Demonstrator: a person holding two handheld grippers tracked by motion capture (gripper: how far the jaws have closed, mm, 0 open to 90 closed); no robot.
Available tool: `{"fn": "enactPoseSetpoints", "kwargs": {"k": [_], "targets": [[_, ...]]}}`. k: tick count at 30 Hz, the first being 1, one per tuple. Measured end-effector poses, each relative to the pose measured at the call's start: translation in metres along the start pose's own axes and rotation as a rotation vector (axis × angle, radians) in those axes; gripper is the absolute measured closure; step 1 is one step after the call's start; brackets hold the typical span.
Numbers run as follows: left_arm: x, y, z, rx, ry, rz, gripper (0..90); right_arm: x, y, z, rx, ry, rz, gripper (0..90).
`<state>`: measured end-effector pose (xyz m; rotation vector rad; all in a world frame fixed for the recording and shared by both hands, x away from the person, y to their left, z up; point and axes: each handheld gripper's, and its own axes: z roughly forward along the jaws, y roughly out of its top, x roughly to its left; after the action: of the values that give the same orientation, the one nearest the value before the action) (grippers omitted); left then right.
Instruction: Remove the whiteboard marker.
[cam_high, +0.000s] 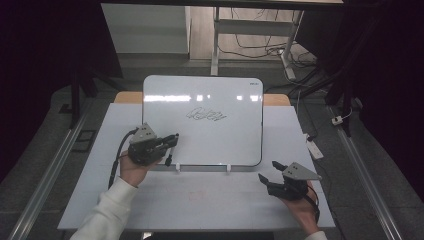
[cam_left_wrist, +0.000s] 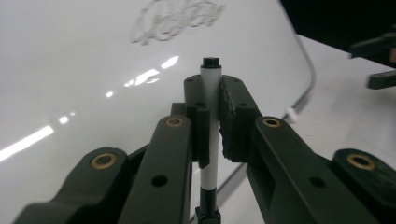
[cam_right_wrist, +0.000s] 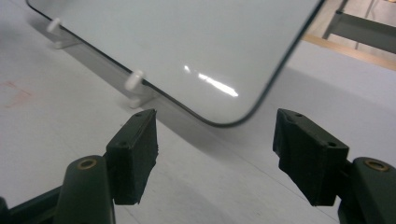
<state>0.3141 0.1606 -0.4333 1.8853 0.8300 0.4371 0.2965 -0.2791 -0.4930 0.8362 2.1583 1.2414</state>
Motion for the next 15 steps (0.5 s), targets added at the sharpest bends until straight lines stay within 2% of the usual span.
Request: {"fn": "enactPoseSetpoints", "kwargs": {"k": [2, 3, 4, 8, 9, 10, 12, 14, 15], "targets": [[-0.007, 0.001, 0.004, 0.001, -0.029, 0.014, 82.0, 0.004, 0.004, 0.003, 0.002, 0.026, 0.006, 30.3], [-0.01, 0.002, 0.007, 0.003, -0.045, 0.019, 81.9, 0.009, 0.007, 0.006, 0.0, 0.056, 0.004, 30.4], [-0.014, 0.002, 0.009, 0.005, -0.06, 0.025, 81.9, 0.009, 0.007, 0.006, 0.0, 0.056, 0.004, 30.4], [-0.028, 0.005, 0.02, 0.019, -0.116, 0.056, 82.0, 0.019, 0.016, 0.014, 0.003, 0.116, 0.005, 31.0], [-0.034, 0.007, 0.025, 0.021, -0.143, 0.068, 82.0, 0.025, 0.021, 0.018, 0.004, 0.143, 0.008, 31.1], [-0.034, 0.007, 0.025, 0.021, -0.143, 0.068, 81.9, 0.025, 0.021, 0.018, 0.004, 0.143, 0.008, 31.1], [-0.044, 0.01, 0.032, 0.02, -0.176, 0.083, 81.9, 0.035, 0.028, 0.024, 0.012, 0.178, 0.014, 32.2], [-0.047, 0.011, 0.034, 0.023, -0.184, 0.089, 82.0, 0.038, 0.031, 0.027, 0.015, 0.192, 0.018, 32.8], [-0.053, 0.012, 0.039, 0.029, -0.194, 0.101, 81.9, 0.045, 0.036, 0.032, 0.024, 0.224, 0.025, 33.5]]}}
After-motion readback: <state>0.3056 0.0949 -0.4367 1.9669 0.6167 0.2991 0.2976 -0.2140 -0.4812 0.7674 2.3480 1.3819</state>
